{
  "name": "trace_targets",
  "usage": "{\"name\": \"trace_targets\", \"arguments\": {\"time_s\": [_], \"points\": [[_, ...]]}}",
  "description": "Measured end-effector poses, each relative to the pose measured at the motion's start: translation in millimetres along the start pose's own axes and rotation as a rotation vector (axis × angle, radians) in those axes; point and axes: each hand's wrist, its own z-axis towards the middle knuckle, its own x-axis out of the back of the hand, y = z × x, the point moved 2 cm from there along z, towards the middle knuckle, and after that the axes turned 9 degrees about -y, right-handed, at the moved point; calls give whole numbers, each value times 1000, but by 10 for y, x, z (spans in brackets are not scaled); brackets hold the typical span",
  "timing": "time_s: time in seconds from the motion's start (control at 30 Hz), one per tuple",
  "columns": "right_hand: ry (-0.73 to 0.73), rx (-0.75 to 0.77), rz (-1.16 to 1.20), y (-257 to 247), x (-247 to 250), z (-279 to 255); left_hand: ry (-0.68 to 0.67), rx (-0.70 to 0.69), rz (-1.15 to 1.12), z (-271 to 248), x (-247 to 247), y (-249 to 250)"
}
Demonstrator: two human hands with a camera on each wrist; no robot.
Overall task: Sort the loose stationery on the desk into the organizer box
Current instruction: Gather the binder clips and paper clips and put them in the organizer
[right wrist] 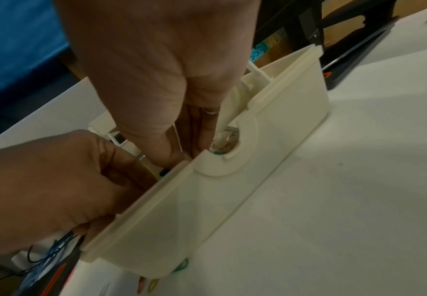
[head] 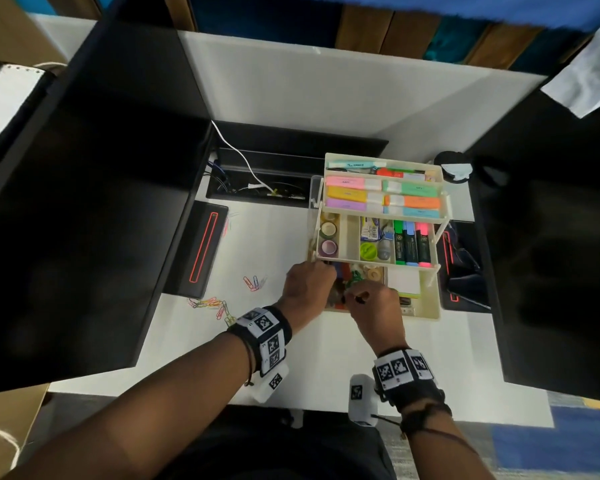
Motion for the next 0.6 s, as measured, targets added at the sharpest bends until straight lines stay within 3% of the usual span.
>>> {"name": "trace_targets", "arguments": {"time_s": [0.23, 0.37, 0.6], "points": [[-102, -85, -233, -73, -164, 226, 191, -6, -270, -185, -129, -209], [-123, -282, -257, -150, -281, 272, 280, -51, -357, -393, -203, -351], [-106, -361, -237, -95, -424, 263, 307, -97, -492, -649, -376, -581]]}}
